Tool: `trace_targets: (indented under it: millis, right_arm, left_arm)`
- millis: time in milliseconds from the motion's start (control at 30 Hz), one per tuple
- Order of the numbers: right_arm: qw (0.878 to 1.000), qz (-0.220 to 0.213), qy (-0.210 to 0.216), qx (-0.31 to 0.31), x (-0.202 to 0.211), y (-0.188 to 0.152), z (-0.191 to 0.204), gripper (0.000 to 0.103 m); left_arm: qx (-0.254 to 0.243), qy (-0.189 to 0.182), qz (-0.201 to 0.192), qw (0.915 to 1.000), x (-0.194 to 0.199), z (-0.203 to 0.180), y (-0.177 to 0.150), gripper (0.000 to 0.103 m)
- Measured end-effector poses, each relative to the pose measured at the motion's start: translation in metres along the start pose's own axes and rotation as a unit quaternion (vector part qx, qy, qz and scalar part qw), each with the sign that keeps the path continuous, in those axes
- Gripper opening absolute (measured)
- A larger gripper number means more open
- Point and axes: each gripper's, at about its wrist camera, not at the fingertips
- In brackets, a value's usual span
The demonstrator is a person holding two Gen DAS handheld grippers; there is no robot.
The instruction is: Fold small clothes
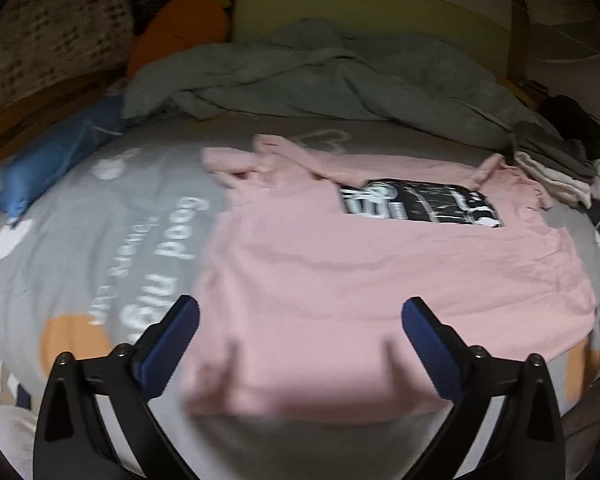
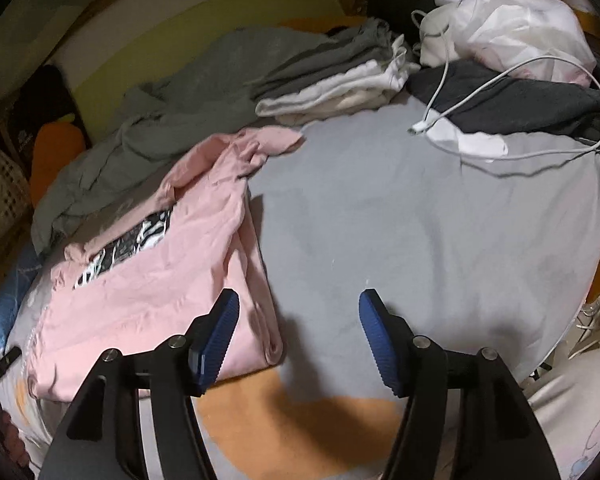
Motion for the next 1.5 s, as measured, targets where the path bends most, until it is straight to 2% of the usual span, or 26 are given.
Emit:
trace_targets:
  millis: [167, 267, 367, 500, 600, 667, 767, 933, 967, 1033, 1067, 1100, 1200, 1233, 1300, 1367, 1400, 1433, 1500]
  right_arm:
    - [1.0, -0.008, -0.002, 0.019, 0.001, -0.002, 0.005, 0.064]
    - [0.999, -0.013, 0.013, 0.032, 0.002, 0.0, 0.009, 0.064]
    - [0.999, -0.008, 0.012, 0.051, -0.006, 0.009, 0.019, 0.065]
    - [0.994, 0.05, -0.017, 0.092, -0.036, 0.033, 0.032, 0.065]
    - [0.985, 0.112, -0.052, 0.119, -0.07, 0.049, 0.031, 0.065]
    - [0.981, 0.124, -0.068, 0.13, -0.083, 0.057, 0.026, 0.067]
    - [0.984, 0.109, -0.066, 0.127, -0.086, 0.063, 0.021, 0.068]
    - [0.992, 0.035, -0.07, 0.097, -0.06, 0.065, 0.019, 0.068]
    - [0.992, 0.014, -0.087, 0.087, -0.051, 0.065, 0.016, 0.068]
    - [0.99, 0.003, -0.117, 0.078, -0.042, 0.066, 0.007, 0.068]
    - [0.992, -0.005, -0.113, 0.063, -0.04, 0.067, 0.0, 0.068]
    - [0.995, -0.008, -0.091, 0.049, -0.038, 0.067, -0.005, 0.068]
    - [0.999, 0.009, 0.018, 0.037, -0.046, 0.07, -0.008, 0.068]
    - [0.998, 0.015, 0.03, 0.049, -0.049, 0.07, -0.002, 0.068]
    - [0.996, 0.033, 0.013, 0.087, -0.06, 0.067, 0.014, 0.069]
    - [0.989, 0.066, -0.038, 0.13, -0.08, 0.063, 0.028, 0.069]
    - [0.986, 0.077, -0.068, 0.134, -0.088, 0.062, 0.03, 0.069]
    - [0.985, 0.08, -0.081, 0.126, -0.093, 0.063, 0.029, 0.07]
    - [0.987, 0.074, -0.087, 0.114, -0.091, 0.063, 0.024, 0.07]
  left_arm:
    - [-0.002, -0.007, 0.041, 0.9991, -0.036, -0.017, -0.018, 0.101]
    - [-0.012, 0.013, 0.05, 0.9986, -0.052, -0.016, -0.033, 0.101]
    - [-0.009, 0.013, 0.048, 0.9987, -0.056, -0.012, -0.039, 0.102]
    - [-0.022, 0.022, 0.049, 0.9983, -0.059, -0.013, -0.04, 0.103]
    - [-0.021, 0.02, 0.044, 0.9986, -0.057, -0.01, -0.043, 0.103]
    - [-0.018, 0.019, 0.047, 0.9986, -0.057, -0.01, -0.043, 0.103]
    - [-0.014, 0.015, 0.048, 0.9987, -0.058, -0.009, -0.043, 0.103]
    - [-0.015, 0.018, 0.04, 0.9989, -0.058, -0.01, -0.045, 0.103]
    - [-0.015, 0.018, 0.04, 0.9989, -0.058, -0.01, -0.045, 0.103]
    - [-0.015, 0.018, 0.039, 0.999, -0.058, -0.009, -0.045, 0.103]
    - [-0.015, 0.018, 0.038, 0.999, -0.058, -0.009, -0.045, 0.103]
    - [-0.014, 0.018, 0.037, 0.999, -0.058, -0.009, -0.045, 0.103]
    - [-0.01, 0.021, 0.034, 0.9991, -0.058, -0.009, -0.045, 0.103]
    - [-0.01, 0.021, 0.034, 0.9992, -0.058, -0.009, -0.045, 0.103]
    - [-0.01, 0.021, 0.032, 0.9992, -0.057, -0.009, -0.045, 0.103]
    - [-0.01, 0.021, 0.032, 0.9992, -0.057, -0.009, -0.046, 0.103]
    - [-0.01, 0.021, 0.032, 0.9992, -0.057, -0.009, -0.046, 0.103]
    - [-0.01, 0.021, 0.031, 0.9992, -0.057, -0.009, -0.046, 0.103]
    - [-0.011, 0.021, 0.029, 0.9993, -0.056, -0.009, -0.046, 0.103]
Point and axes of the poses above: each gripper's, at about its wrist camera, not at the fingertips, and x roughly against the way its jaws point, z to its left, y to its top, and after that the axes turned 9 degrees about x, right-handed
